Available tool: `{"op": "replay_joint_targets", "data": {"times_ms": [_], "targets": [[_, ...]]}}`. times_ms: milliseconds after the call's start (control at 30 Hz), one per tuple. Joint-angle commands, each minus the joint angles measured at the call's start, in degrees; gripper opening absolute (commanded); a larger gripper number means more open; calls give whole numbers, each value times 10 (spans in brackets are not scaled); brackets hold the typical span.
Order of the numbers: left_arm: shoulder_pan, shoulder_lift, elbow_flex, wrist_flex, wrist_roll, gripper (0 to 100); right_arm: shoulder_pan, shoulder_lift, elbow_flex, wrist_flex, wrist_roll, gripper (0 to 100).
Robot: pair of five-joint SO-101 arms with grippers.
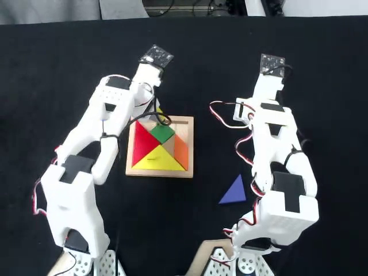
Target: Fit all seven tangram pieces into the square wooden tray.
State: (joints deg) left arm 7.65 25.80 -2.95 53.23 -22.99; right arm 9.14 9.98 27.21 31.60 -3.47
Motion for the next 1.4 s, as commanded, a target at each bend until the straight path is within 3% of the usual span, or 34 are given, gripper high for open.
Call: {"op": "replay_joint_targets", "data": {"times_ms": [0, 167, 367, 533, 633, 733, 967, 1133, 1367], "targets": [[-10, 21, -30, -17, -1, 305, -5, -7, -31, -10, 6, 15], [-1, 33, -30, -16, -1, 304, -5, -7, -31, -11, 6, 15], [-12, 6, -78, 68, -4, 304, -5, -7, -31, -11, 13, 15], [-2, -3, -80, 140, -83, 303, -8, -7, -31, -11, 29, 12], [-1, -10, -85, 150, -89, 303, -8, -7, -31, -11, 29, 12], [-2, -18, -108, 151, -84, 303, -6, -7, -31, -11, 29, 12], [41, 4, -128, 89, 18, 303, -6, -7, -31, -11, 29, 12], [53, 55, -110, 30, 15, 303, -6, -7, -31, -11, 29, 12], [51, 71, -107, 69, -59, 303, -6, -7, -31, -11, 29, 12]]}}
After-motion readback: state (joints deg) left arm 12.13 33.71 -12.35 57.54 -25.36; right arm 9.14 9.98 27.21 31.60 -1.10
